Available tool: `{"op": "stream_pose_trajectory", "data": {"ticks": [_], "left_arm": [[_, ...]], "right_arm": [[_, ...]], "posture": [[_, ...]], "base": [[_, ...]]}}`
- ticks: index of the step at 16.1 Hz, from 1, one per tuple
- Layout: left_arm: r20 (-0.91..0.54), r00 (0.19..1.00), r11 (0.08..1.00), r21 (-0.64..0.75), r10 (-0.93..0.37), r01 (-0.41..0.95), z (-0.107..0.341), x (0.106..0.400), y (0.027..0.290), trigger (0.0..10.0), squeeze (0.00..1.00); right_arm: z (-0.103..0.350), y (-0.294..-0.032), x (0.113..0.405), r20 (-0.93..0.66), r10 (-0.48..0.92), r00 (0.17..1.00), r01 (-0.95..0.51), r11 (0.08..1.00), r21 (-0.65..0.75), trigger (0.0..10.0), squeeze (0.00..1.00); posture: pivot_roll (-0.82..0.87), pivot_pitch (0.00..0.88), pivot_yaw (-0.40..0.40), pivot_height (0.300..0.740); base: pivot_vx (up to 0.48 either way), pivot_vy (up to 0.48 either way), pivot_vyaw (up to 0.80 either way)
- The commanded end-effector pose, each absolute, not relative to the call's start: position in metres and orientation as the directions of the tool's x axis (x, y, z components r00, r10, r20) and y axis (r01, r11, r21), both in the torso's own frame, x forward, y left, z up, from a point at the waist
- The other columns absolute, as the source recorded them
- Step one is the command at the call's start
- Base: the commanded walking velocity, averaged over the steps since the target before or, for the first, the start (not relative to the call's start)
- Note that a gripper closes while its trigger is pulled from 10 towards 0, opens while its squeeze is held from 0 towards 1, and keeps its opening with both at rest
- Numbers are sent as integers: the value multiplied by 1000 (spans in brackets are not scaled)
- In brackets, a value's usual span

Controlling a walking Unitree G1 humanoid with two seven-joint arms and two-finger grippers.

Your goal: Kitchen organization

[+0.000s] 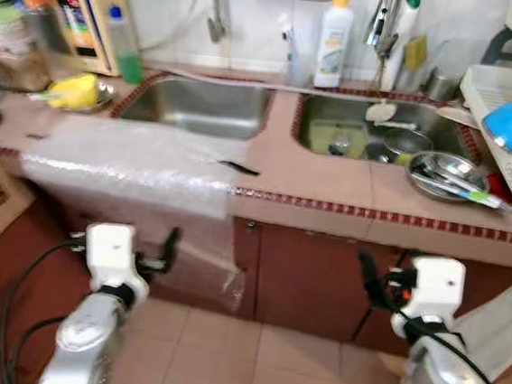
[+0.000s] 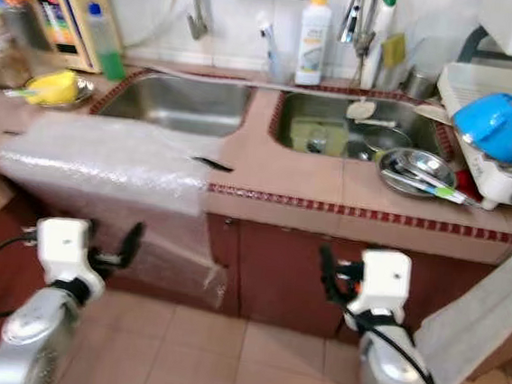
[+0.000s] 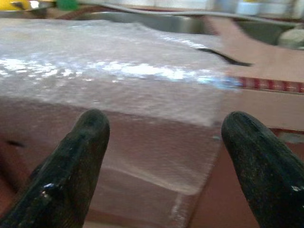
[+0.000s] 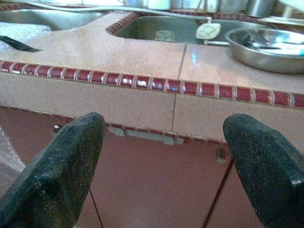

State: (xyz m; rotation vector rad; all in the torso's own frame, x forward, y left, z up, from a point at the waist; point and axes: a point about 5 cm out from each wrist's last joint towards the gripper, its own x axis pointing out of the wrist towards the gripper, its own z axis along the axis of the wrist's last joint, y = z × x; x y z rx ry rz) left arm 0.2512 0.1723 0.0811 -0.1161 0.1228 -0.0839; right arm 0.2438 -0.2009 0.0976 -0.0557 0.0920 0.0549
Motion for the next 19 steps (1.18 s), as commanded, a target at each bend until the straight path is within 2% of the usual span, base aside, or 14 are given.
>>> {"op": "stream_pose_trajectory", "data": {"ticks": [1, 15, 19], "left_arm": [[-117, 990, 993, -105, -72, 59, 84, 254, 179, 10000, 0], [-129, 989, 993, -98, -74, 61, 85, 257, 182, 10000, 0], [-133, 988, 992, -110, -84, 70, 84, 257, 178, 10000, 0]], "right_arm": [[102, -196, 246, -73, 57, 996, -61, 997, -42, 10000, 0], [100, -197, 246, -84, 15, 996, -14, 1000, 8, 10000, 0], [98, -195, 246, -96, 15, 995, -14, 1000, 6, 10000, 0]], "posture": [[4, 0, 67, 740], [4, 0, 79, 740], [6, 0, 79, 740]], "base": [[0, 356, 0], [0, 354, 0], [0, 84, -605]]}}
